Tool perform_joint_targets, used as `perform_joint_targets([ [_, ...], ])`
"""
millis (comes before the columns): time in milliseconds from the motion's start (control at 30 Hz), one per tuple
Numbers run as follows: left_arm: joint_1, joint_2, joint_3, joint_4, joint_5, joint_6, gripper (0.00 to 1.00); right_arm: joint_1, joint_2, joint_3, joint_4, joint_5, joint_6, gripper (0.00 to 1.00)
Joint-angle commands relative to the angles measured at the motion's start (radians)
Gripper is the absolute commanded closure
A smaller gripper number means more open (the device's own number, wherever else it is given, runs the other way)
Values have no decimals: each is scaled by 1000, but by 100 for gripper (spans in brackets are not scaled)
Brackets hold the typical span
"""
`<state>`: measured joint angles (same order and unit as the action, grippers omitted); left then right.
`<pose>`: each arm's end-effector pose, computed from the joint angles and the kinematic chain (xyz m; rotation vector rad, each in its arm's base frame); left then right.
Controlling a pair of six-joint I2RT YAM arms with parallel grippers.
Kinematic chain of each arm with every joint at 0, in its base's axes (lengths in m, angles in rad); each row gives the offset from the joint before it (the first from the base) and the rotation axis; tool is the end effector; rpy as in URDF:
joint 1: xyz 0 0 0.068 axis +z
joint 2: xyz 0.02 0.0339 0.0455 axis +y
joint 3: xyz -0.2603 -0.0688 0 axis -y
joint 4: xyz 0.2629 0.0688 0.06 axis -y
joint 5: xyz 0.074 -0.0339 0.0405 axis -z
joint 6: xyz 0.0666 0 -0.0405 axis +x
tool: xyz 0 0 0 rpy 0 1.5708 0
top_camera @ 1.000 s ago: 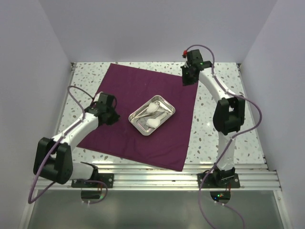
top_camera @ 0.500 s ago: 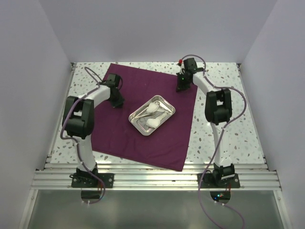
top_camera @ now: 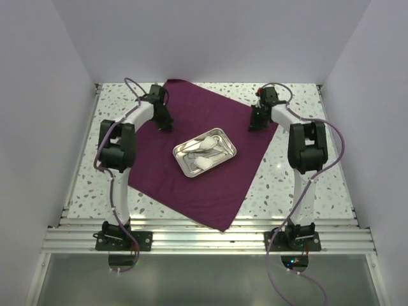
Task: Prepare the surgical pack
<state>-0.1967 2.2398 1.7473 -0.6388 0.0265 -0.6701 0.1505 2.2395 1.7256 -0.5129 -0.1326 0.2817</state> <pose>0.4913 -0.0997 0.1190 -0.6344 2.6646 -0.2899 0.5052 0.0855 0.1209 0.1233 2.6169 0.3265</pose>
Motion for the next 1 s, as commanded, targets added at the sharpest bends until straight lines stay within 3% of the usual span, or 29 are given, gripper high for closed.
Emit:
perform_joint_targets([
  [0,8,125,33,-33,47,69,100,-28,-33,-173,-99,91,33,100],
  [267,-12,115,4,7,112,84,100,-28,-201,-452,-32,98,71,100],
  [733,-24,133,67,-4,141,153,100,-42,-349,-606,8,171,74,100],
  [833,-14,48,70,-4,95,156,85,-42,-379,-574,-19,186,47,100],
  [867,-12,12,54,8,84,156,80,-42,-392,-569,-16,183,45,97],
  [967,5,-136,-63,34,21,158,61,-19,-461,-539,-29,192,43,66],
])
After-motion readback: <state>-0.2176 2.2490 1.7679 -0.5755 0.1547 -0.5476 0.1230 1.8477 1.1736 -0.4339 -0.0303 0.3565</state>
